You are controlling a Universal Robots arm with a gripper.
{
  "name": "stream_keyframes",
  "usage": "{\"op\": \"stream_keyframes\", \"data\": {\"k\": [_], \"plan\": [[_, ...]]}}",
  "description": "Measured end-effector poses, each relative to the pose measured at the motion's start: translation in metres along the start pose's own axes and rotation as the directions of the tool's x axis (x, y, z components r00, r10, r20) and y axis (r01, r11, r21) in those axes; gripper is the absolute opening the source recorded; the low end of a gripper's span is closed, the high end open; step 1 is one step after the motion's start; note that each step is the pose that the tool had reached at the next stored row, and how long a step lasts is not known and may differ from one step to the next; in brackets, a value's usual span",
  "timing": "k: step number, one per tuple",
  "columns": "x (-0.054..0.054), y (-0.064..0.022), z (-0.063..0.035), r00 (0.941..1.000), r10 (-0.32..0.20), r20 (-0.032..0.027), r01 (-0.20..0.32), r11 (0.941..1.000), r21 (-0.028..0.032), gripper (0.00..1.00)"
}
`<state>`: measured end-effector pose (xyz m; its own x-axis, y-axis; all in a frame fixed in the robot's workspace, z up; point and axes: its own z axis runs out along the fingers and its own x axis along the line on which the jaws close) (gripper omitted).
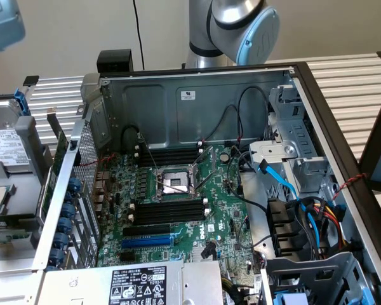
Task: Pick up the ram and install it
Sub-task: 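Pick up the ram and move it above insertion slot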
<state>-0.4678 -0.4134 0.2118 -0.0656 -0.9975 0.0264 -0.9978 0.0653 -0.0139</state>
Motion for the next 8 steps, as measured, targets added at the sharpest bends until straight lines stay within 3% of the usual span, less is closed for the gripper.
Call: {"op": "stream_keyframes", "data": {"k": [8], "plan": [[0.0001, 0.0000, -0.0024, 1.0000, 0.000, -0.0064, 0.000, 1.0000, 0.0004, 0.12]]}}
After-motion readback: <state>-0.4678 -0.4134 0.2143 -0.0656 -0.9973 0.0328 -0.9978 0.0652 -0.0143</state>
